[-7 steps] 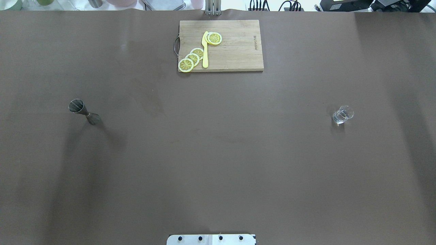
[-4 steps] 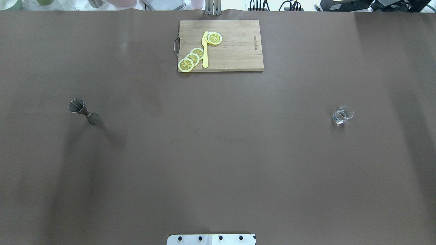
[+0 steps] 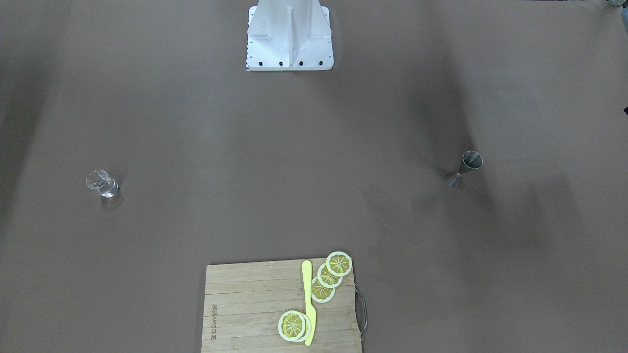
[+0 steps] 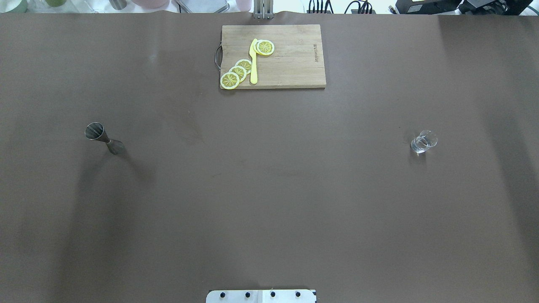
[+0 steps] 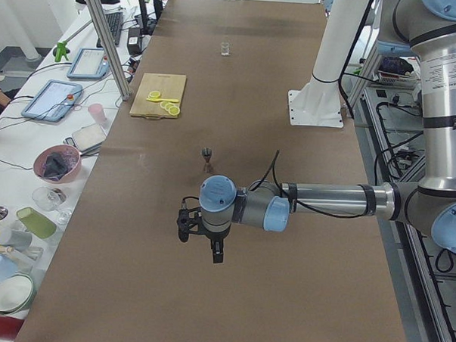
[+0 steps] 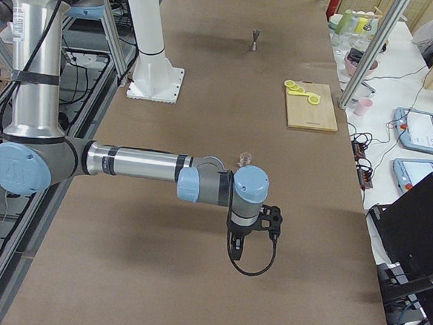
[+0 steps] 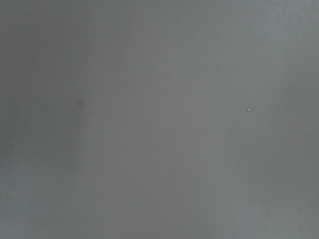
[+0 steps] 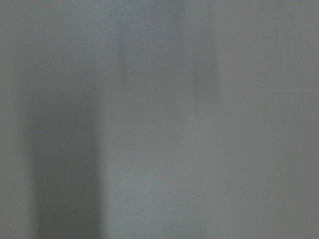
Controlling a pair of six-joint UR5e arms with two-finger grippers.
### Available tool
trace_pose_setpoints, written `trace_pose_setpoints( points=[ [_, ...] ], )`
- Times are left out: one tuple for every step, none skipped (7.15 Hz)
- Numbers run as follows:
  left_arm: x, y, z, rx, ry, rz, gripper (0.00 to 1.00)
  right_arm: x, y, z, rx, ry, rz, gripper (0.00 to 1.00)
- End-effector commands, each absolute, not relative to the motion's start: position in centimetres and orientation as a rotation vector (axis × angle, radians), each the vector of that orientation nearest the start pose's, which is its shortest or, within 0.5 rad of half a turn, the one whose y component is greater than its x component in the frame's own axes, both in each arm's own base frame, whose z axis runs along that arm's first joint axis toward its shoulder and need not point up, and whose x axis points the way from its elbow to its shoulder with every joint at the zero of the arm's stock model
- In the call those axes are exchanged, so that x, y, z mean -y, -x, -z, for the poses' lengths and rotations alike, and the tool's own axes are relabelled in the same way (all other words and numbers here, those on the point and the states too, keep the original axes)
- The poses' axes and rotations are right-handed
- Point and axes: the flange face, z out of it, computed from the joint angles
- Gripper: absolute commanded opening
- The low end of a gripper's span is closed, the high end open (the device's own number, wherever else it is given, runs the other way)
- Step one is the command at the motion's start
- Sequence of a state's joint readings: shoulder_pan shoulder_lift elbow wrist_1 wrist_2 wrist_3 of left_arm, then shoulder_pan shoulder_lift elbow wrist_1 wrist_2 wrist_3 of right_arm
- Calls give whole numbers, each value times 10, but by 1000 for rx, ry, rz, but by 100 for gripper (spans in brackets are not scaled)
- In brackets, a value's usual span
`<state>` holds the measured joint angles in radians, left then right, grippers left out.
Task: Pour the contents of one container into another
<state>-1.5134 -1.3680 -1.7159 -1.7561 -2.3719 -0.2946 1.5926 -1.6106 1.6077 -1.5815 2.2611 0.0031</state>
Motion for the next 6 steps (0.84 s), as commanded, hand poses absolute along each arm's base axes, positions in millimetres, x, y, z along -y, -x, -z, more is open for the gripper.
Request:
trace_pose_setpoints(
  points=[
    [418, 38, -656, -810, 20, 170, 98, 472, -81, -666, 692, 6, -30, 100],
    [418, 37, -656, -810, 18, 170, 98, 472, -81, -666, 692, 6, -30, 100],
    [418, 38, -655, -812, 15, 174, 98, 472, -81, -666, 692, 6, -30, 100],
    [419, 37, -654, -814, 13, 171, 98, 472, -81, -666, 692, 6, -30, 100],
    [419, 37, -654, -814, 15, 173, 98, 472, -81, -666, 692, 6, -30, 100],
    [419, 37, -654, -814, 15, 173, 98, 472, -81, -666, 692, 6, -30, 100]
  ],
)
